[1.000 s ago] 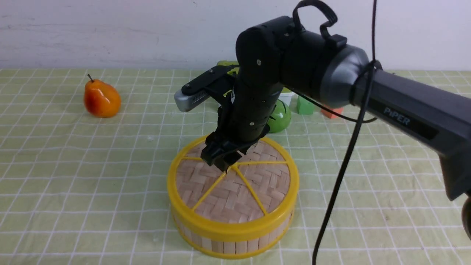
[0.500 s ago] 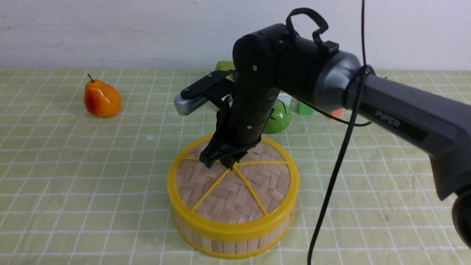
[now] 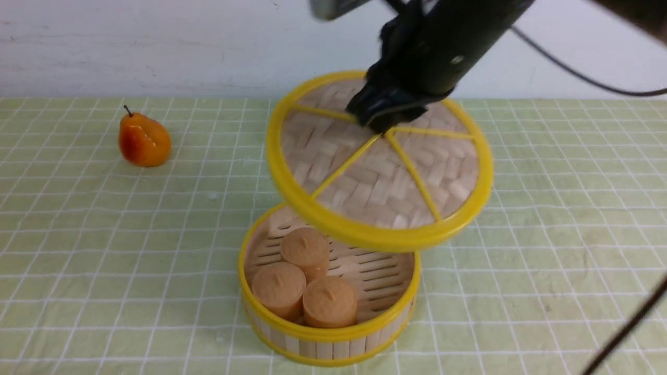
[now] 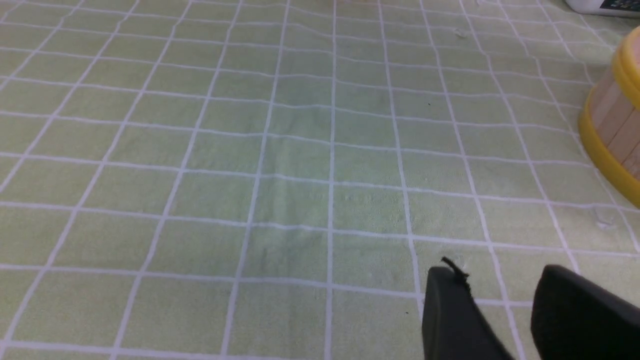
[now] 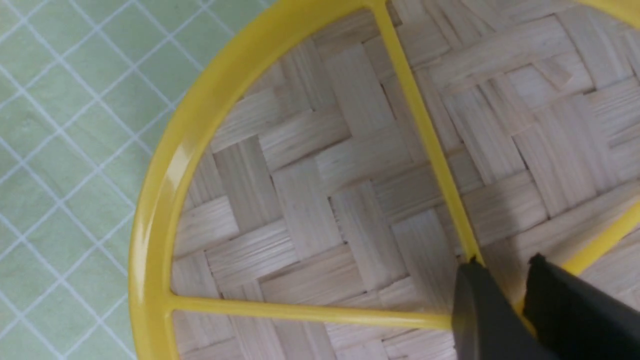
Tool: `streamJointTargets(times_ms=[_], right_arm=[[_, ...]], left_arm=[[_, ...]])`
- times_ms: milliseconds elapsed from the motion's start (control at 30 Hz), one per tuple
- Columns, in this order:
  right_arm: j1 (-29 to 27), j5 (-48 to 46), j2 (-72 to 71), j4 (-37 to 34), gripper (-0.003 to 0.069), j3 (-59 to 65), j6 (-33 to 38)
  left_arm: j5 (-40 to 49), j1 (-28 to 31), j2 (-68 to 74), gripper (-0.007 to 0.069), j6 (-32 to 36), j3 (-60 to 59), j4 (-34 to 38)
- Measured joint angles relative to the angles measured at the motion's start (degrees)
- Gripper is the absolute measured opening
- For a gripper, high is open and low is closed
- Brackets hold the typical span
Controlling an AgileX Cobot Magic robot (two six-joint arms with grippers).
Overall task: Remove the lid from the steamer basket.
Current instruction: Use the right arm to place the steamer lid on the table
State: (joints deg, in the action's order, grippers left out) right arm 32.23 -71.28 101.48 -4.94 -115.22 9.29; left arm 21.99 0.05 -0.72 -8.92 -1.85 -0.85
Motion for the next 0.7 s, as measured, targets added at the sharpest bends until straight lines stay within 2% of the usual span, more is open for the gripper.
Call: streamJointTargets(times_ms=[133,300,400,567,700], right_arm=[[-6.9,-0.4,-6.1,0.2,0.0079,2.5,0.8],[-19.5,1.0,-15.0,0.5,0.0079,17.4,0.8],[-23.4,5.2,-16.4,-1.0,0.0079,25.8,0.8],[-25.3,14.7,-14.8,-3.7,0.0079,38.0,0.8],[-25.3,28.1,-8.6,-5.5,0.0079,47.0,0.8]], left_arm=[[0.0,0.0,0.0,0.0239,0.0,0.0,0.0],[0.0,0.0,0.0,0.0239,0.0,0.0,0.0],[0.0,0.0,0.0,0.0239,0.0,0.0,0.0],[0.0,0.0,0.0,0.0239,0.0,0.0,0.0],[0.0,0.0,0.0,0.0239,0.0,0.0,0.0]])
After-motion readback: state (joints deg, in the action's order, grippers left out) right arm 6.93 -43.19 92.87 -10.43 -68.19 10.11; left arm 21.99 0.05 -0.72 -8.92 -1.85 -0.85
